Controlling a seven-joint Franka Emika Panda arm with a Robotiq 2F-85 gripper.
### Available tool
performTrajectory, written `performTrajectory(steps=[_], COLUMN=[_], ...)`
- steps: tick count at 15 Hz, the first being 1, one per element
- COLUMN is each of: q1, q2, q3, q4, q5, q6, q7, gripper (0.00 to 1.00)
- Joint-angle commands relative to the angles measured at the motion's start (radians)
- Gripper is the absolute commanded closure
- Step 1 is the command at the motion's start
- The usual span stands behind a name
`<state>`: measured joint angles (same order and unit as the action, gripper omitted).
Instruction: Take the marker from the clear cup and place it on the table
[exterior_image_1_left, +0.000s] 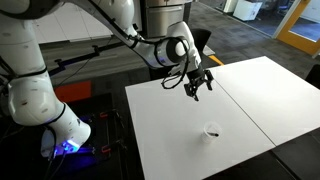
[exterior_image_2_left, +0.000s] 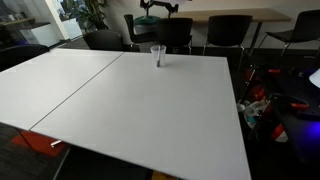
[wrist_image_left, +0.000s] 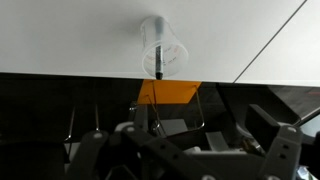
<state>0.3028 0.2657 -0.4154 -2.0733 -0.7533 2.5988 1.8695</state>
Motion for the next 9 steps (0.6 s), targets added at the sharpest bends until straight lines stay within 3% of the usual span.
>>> performTrajectory(steps=[1, 2, 5, 9], q1=[0.053, -0.035, -0.082, -0.161], q2=[0.066, 0.076, 0.127, 0.178], q3=[-0.038, 0.054, 0.106, 0.163], q4=[0.051, 0.068, 0.111, 0.169], q5=[-0.070, -0.104, -0.130, -0.093], q6=[-0.084, -0.111, -0.162, -0.189], q7=[0.253, 0.326, 0.457, 0.468], gripper=[0.00, 0.00, 0.00, 0.00])
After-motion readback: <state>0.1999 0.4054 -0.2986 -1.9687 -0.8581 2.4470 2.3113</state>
